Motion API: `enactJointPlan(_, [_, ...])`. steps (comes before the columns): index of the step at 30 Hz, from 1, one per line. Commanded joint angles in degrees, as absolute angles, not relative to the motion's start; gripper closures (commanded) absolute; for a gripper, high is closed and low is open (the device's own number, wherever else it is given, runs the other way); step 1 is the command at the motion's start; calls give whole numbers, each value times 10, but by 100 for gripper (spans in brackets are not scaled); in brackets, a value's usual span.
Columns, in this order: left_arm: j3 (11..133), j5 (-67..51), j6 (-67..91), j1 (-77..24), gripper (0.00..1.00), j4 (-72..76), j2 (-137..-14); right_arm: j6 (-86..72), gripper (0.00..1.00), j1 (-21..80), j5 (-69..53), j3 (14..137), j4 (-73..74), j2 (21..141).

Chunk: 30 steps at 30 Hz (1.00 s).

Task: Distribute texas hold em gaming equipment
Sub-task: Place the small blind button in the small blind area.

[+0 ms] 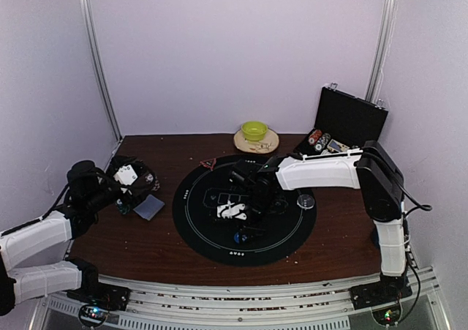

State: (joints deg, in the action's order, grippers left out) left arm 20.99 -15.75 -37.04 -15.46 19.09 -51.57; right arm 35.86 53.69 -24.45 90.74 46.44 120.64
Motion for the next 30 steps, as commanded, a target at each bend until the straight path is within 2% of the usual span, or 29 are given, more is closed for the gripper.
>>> enactJointPlan(1, [203,-169,-375,-151,2,203,-509,355,60,542,-221,896,440,1195])
enactJointPlan(19, [203,-168,-377,-151,2,203,-513,358,58,547,-253,900,446,1221])
enactJointPlan(30, [202,-168,-378,-151,2,203,-515,344,56,550,-222,898,428,1235])
